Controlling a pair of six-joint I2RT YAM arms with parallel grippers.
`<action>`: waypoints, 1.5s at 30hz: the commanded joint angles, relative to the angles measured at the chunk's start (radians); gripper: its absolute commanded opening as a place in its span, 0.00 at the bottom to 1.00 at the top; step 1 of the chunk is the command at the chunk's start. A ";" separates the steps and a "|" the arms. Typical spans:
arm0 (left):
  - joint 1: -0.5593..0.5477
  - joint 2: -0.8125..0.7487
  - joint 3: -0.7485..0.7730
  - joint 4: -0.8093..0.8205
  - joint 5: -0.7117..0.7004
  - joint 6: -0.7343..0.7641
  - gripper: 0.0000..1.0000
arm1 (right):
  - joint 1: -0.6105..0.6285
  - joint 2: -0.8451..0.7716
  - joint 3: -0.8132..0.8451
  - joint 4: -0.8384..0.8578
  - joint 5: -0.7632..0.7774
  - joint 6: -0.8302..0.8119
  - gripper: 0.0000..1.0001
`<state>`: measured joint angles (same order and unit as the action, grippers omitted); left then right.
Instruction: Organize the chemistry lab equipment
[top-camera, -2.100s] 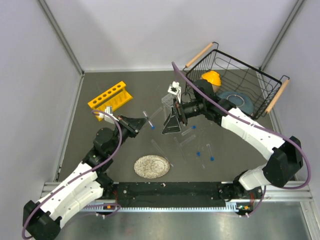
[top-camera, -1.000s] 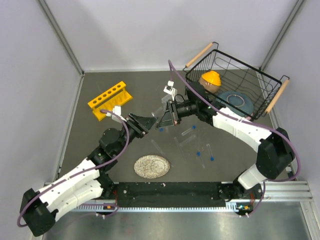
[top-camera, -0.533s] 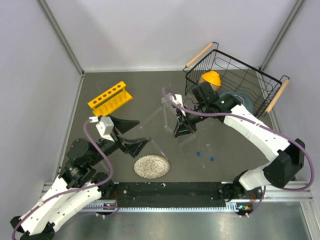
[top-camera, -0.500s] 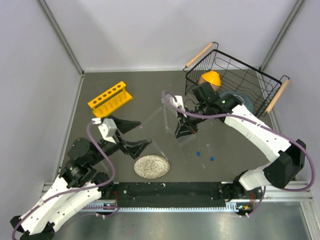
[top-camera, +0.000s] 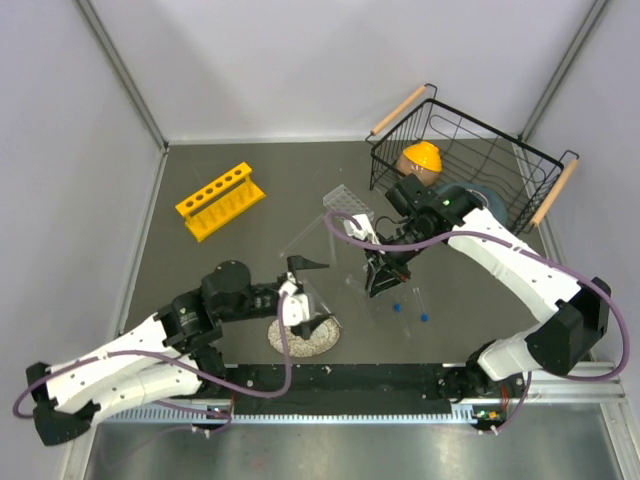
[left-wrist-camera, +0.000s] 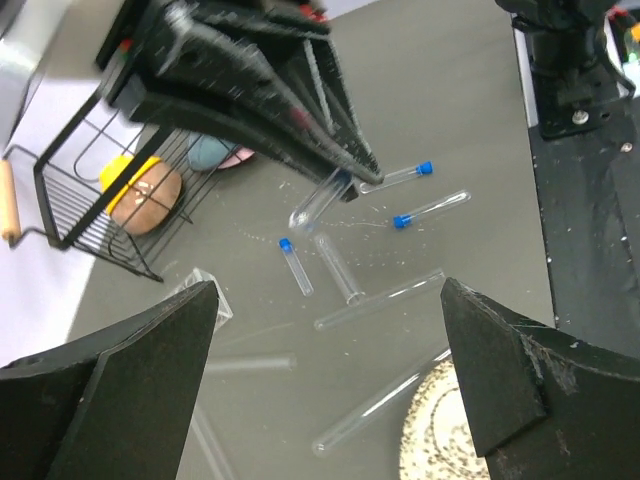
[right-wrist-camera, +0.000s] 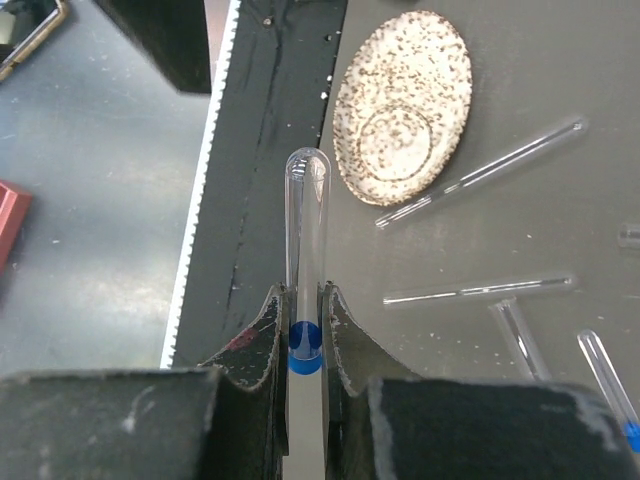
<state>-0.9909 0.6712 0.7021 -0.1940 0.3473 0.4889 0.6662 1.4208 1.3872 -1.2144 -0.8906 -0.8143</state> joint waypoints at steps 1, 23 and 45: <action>-0.135 0.079 0.071 -0.001 -0.184 0.224 0.99 | 0.012 0.024 -0.007 -0.023 -0.087 -0.042 0.01; -0.224 0.263 0.201 -0.100 -0.252 0.341 0.71 | 0.016 0.078 -0.040 -0.036 -0.159 -0.025 0.01; -0.230 0.376 0.289 -0.246 -0.240 0.413 0.44 | 0.018 0.102 -0.047 -0.062 -0.177 -0.039 0.01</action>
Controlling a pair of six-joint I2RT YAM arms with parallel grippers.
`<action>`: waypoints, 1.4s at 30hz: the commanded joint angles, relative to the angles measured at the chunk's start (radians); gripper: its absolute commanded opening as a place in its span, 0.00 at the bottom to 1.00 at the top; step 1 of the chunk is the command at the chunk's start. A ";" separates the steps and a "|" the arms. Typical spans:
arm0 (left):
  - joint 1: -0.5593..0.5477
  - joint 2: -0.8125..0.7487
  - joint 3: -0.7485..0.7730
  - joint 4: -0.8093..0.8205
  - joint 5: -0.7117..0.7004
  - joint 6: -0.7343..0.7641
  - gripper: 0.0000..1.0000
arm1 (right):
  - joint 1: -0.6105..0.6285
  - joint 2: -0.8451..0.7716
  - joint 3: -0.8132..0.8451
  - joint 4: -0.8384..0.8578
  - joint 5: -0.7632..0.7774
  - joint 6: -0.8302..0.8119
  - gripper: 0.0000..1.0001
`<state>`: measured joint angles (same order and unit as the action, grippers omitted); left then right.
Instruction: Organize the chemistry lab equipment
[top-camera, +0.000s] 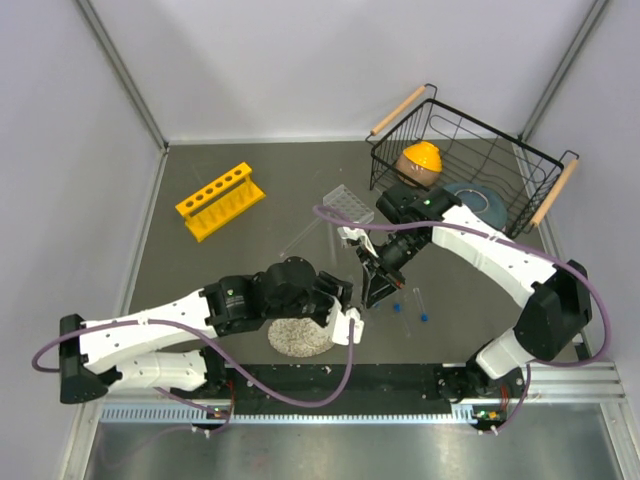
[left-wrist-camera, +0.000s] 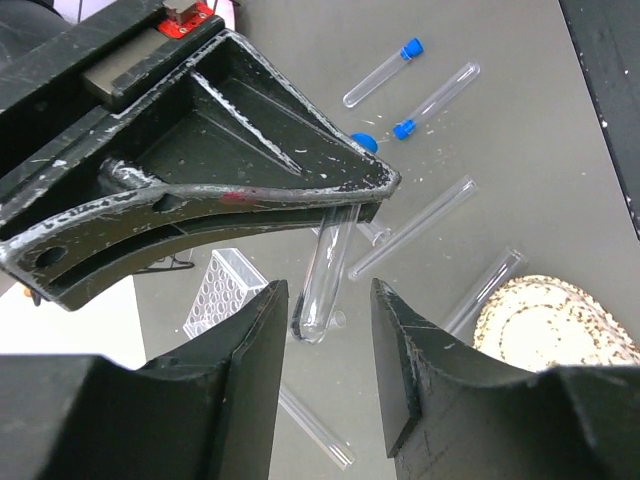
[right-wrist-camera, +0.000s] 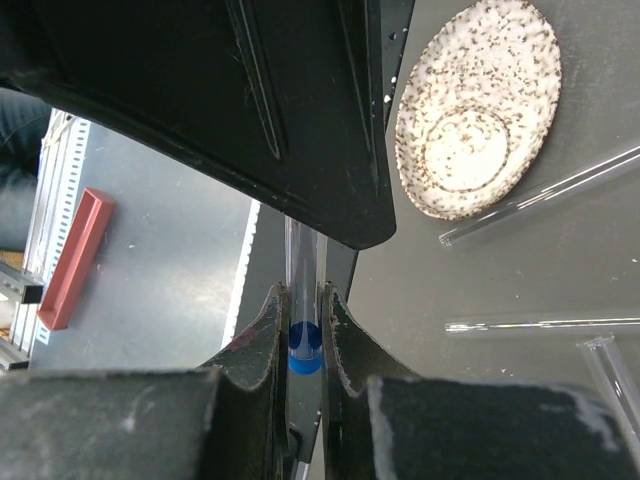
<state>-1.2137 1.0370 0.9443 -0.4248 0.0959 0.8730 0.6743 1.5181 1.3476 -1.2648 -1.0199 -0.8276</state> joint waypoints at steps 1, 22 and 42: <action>-0.007 0.015 0.054 -0.023 0.011 0.029 0.41 | 0.010 0.005 -0.007 -0.010 -0.049 -0.025 0.02; -0.030 0.034 0.067 -0.034 0.008 -0.150 0.00 | -0.010 0.022 0.047 -0.050 -0.060 -0.002 0.56; -0.026 -0.276 -0.636 1.234 -0.355 -1.456 0.00 | -0.263 -0.397 -0.095 0.347 -0.247 0.061 0.99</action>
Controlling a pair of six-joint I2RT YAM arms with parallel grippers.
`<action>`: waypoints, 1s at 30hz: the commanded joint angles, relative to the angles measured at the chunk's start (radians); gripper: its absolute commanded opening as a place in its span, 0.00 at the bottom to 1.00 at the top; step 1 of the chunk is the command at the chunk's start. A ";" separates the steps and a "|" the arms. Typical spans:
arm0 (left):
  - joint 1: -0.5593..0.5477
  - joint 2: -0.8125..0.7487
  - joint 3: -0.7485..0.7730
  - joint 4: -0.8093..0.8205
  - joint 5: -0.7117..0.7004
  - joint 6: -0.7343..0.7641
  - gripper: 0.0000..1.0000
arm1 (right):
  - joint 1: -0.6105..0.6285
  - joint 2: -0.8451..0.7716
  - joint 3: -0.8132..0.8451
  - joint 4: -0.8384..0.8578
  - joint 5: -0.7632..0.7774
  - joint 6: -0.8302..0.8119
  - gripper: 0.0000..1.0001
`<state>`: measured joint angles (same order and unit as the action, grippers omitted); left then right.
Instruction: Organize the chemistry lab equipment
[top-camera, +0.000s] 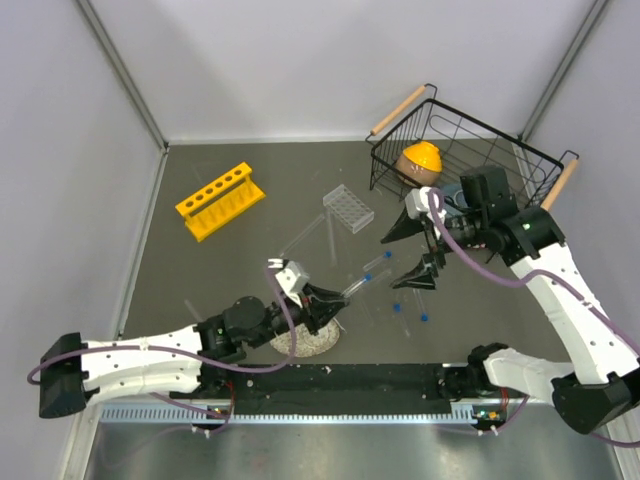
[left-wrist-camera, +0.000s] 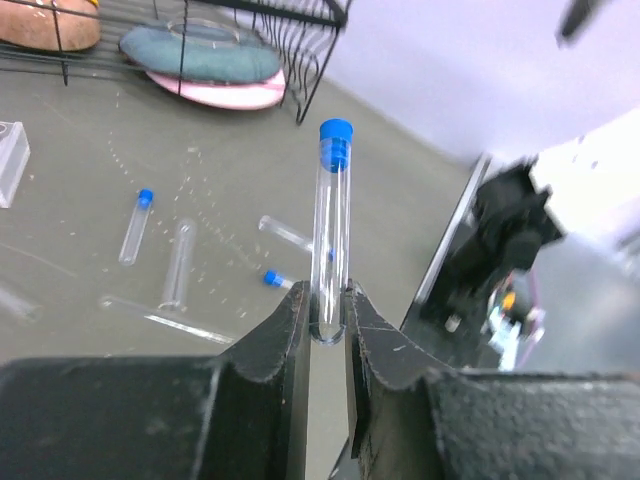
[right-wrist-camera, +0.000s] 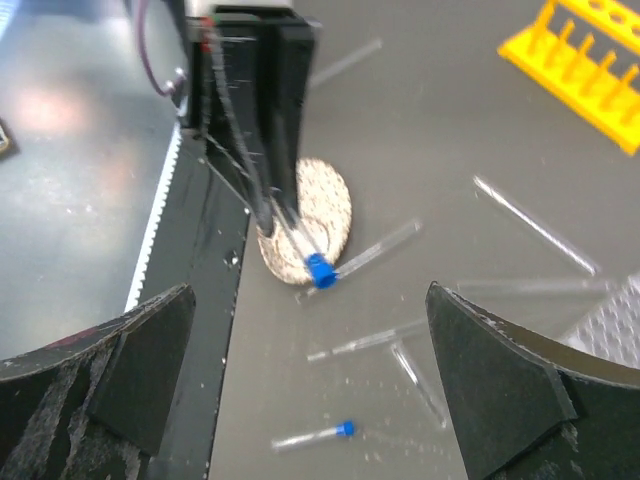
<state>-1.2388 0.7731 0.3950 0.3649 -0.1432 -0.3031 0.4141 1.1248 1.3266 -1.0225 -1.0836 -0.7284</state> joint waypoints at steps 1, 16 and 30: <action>-0.001 -0.008 -0.099 0.475 -0.134 -0.336 0.00 | -0.001 -0.010 -0.085 0.117 -0.250 -0.043 0.99; -0.001 0.158 -0.140 0.862 -0.137 -0.533 0.00 | 0.012 -0.023 -0.428 1.306 -0.222 1.199 0.94; -0.001 0.262 -0.105 0.887 -0.164 -0.548 0.00 | 0.078 0.036 -0.425 1.392 -0.154 1.408 0.60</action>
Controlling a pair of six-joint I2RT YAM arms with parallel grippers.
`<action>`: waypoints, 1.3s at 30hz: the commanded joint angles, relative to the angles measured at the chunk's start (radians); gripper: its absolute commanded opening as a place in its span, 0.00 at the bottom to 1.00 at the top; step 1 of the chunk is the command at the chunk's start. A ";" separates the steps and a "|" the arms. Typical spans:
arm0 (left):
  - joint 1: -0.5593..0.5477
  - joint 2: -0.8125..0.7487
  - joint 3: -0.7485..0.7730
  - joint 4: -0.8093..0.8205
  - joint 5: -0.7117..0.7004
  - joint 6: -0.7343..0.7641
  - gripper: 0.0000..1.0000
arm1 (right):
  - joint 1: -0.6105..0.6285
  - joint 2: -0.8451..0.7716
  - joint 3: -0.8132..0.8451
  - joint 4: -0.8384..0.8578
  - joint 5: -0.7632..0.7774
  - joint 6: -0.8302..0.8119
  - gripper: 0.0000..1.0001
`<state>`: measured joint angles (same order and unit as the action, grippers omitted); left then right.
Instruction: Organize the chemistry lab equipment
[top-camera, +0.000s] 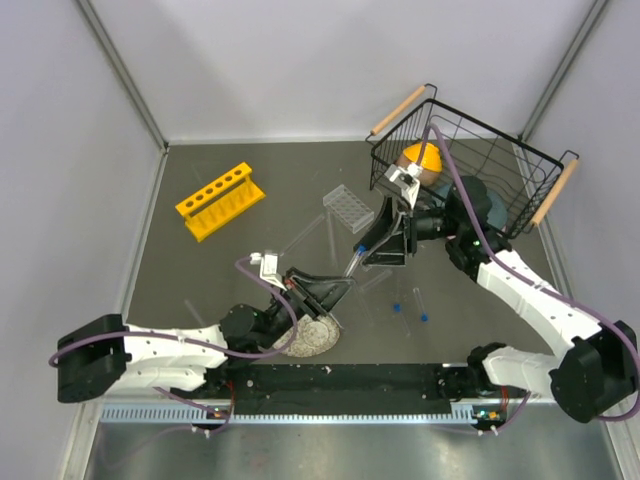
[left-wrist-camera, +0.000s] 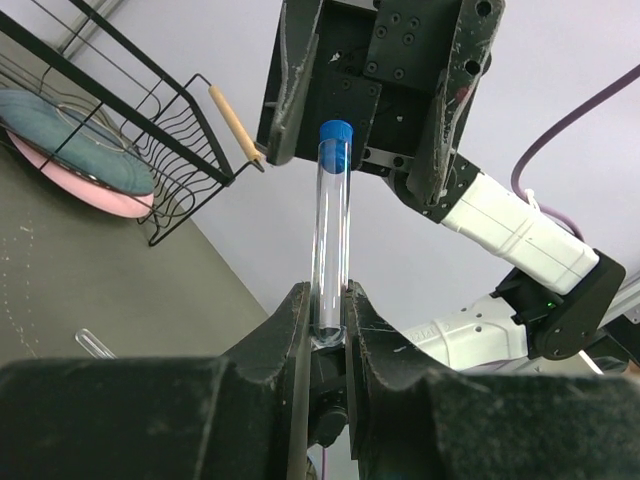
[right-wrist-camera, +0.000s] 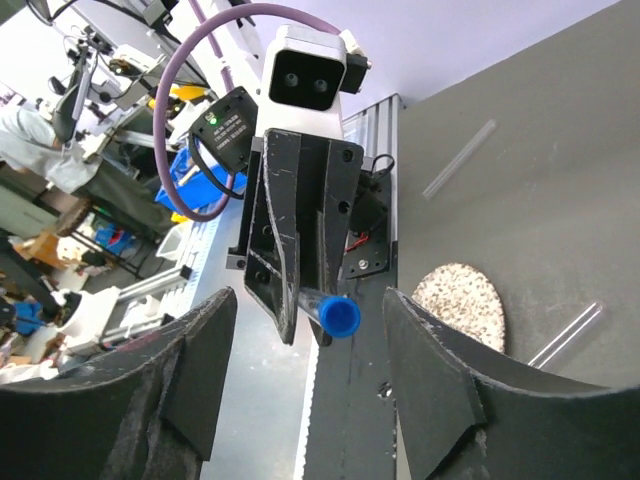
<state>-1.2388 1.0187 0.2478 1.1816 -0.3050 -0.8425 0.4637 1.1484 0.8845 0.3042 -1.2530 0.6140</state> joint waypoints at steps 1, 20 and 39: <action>-0.001 0.018 0.044 0.070 -0.002 -0.010 0.00 | 0.038 0.014 0.019 0.065 0.015 0.066 0.56; 0.097 -0.313 0.180 -0.762 0.084 0.078 0.87 | -0.045 0.097 0.313 -0.566 0.197 -0.577 0.05; 0.147 -0.718 0.214 -1.708 -0.209 0.082 0.99 | 0.069 0.756 0.778 -0.600 0.840 -0.994 0.07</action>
<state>-1.0958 0.3092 0.4686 -0.4603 -0.4732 -0.7410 0.4904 1.8202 1.5394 -0.3088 -0.4969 -0.3157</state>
